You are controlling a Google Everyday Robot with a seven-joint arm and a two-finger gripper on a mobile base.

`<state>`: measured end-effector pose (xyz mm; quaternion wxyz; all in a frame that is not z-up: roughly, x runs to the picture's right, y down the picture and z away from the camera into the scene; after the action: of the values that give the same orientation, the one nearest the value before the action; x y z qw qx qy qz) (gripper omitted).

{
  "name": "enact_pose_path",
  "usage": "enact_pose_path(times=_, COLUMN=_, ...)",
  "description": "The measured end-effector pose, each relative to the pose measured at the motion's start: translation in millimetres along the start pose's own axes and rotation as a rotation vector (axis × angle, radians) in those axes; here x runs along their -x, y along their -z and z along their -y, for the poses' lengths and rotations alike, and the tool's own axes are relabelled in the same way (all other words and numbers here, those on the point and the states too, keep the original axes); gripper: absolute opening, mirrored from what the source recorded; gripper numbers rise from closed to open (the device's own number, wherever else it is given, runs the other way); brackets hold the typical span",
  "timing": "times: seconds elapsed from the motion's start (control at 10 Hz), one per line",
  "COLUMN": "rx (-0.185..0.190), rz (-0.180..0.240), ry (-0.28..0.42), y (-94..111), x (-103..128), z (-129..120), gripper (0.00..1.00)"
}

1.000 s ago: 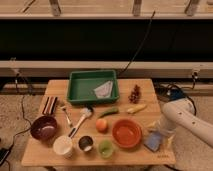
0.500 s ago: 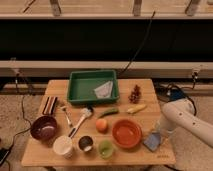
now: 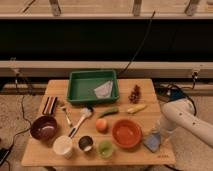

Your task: Place sponge in paper cup

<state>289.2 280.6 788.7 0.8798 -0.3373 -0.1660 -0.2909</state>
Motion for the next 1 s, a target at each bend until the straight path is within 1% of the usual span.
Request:
enact_pose_path(times=0.1, rx=-0.002, rz=-0.004, ry=0.007, y=1, x=2, z=-1, gripper=0.16)
enact_pose_path(times=0.2, rx=-0.019, rz=-0.023, ry=0.028, y=8, x=9, z=1, gripper=0.16)
enact_pose_path(times=0.4, rx=-0.047, rz=-0.058, ry=0.057, y=31, x=20, z=3, gripper=0.16)
enact_pose_path(times=0.6, rx=-0.082, rz=-0.106, ry=0.110, y=75, x=42, z=7, gripper=0.16)
enact_pose_path(times=0.7, rx=-0.093, rz=-0.124, ry=0.137, y=89, x=53, z=8, gripper=0.16)
enact_pose_path(times=0.8, rx=-0.100, rz=-0.141, ry=0.170, y=102, x=66, z=11, gripper=0.16)
enact_pose_path(times=0.9, rx=-0.102, rz=-0.152, ry=0.217, y=110, x=84, z=20, gripper=0.16)
enact_pose_path(times=1.0, rx=-0.103, rz=-0.158, ry=0.250, y=113, x=95, z=30, gripper=0.16)
